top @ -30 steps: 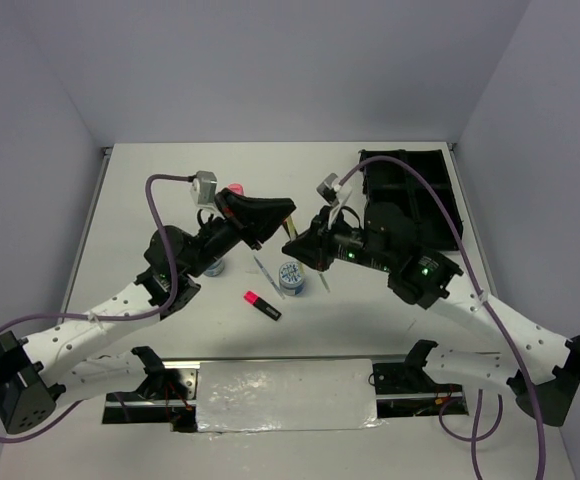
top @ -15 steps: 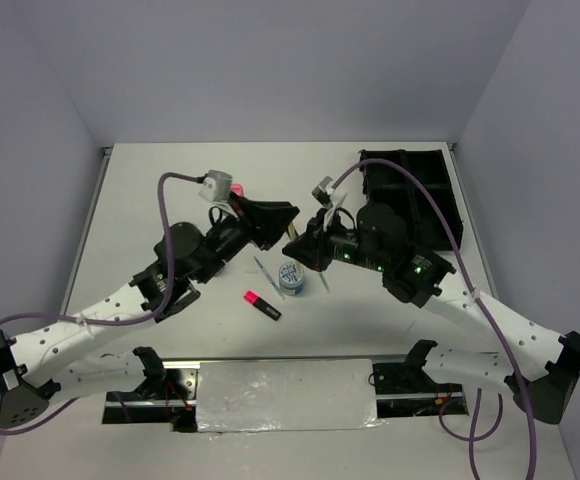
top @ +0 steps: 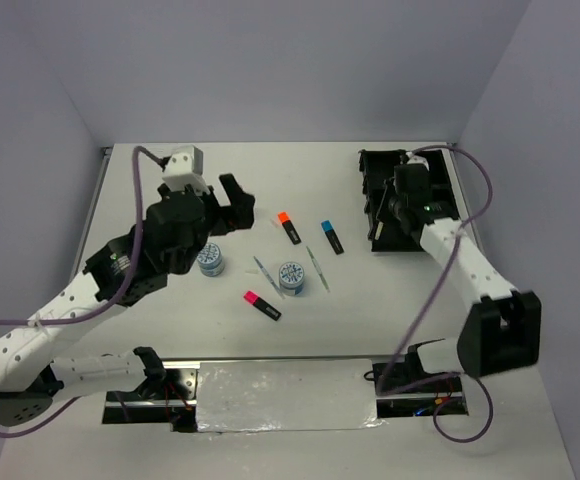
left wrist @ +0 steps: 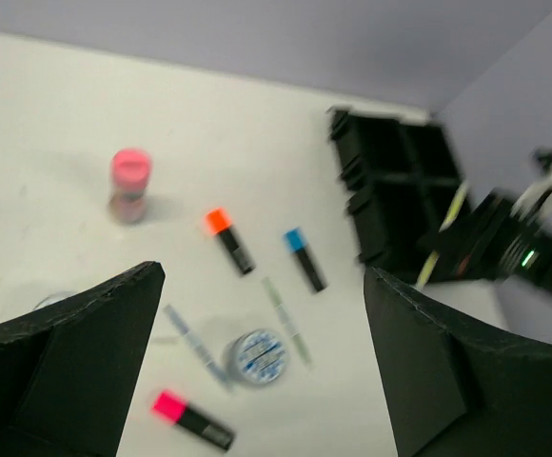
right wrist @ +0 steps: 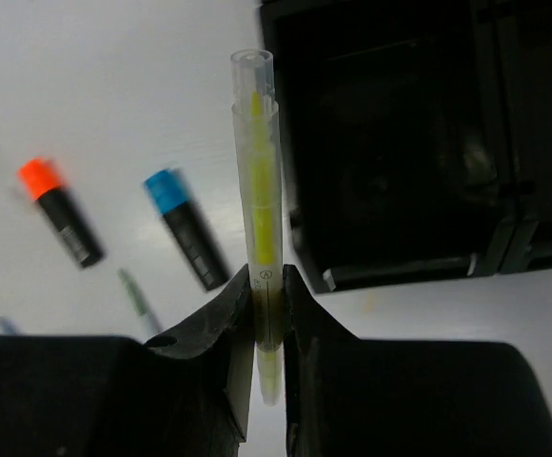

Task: Sort the stationery into containers
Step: Place the pen in the storage box, then pick up the pen from the center of the board.

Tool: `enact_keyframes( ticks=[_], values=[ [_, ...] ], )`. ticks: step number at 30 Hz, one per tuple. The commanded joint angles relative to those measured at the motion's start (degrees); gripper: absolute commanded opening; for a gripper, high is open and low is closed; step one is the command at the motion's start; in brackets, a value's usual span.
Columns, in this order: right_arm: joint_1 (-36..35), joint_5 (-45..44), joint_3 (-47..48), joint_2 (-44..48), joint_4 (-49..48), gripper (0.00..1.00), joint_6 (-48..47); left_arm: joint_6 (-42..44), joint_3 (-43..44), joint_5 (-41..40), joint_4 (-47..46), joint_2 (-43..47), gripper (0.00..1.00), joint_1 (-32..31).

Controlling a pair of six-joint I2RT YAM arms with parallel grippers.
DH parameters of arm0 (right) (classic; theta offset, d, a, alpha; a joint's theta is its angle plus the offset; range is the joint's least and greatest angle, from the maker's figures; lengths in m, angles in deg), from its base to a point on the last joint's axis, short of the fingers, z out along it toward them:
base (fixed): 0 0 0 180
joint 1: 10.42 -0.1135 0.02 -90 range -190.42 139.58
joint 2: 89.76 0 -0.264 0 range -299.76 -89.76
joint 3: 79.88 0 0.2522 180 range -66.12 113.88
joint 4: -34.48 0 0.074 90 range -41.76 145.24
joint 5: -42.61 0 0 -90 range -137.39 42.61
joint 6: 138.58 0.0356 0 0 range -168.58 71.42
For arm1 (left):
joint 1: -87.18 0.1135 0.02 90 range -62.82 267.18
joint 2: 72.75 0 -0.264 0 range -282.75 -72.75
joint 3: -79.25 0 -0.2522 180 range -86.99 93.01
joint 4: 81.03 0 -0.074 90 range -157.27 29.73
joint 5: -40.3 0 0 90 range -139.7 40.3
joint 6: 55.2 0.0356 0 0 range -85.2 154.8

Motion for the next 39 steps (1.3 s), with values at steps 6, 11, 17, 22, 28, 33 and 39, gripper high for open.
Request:
enact_keyframes(
  ticks=[6, 11, 17, 22, 28, 33, 39],
  values=[
    [8.38, -3.82, 16.01, -21.25, 6.90, 0.03, -0.76, -1.51, -14.76, 3.60, 9.03, 2.60, 0.99, 0.33],
    [9.70, -4.35, 20.41, -26.08, 8.04, 0.04, -0.94, -1.68, -21.17, 6.50, 7.54, 2.61, 0.99, 0.51],
    [10.14, -3.38, 22.88, -29.78, 8.14, 0.35, -1.20, -2.12, -23.38, 8.79, 5.78, -0.29, 0.99, 0.59],
    [11.37, -1.98, 25.16, -31.54, 8.31, 0.50, -1.55, -2.21, -23.38, 9.32, 5.78, -1.00, 0.99, 0.68],
    [9.71, 1.18, 23.59, -25.24, 7.53, 0.60, -1.64, -3.53, -22.77, 7.56, 7.97, 0.67, 0.99, 1.12],
    [0.67, -1.71, 19.28, -10.90, 6.12, 0.71, -4.36, -7.73, -21.18, 2.48, 13.68, 1.02, 0.99, 2.26],
    [-14.98, 0.67, 13.31, -11.50, 6.74, 0.69, -7.27, -10.92, -19.34, -0.88, 19.14, 2.69, 0.99, 4.11]
  ],
)
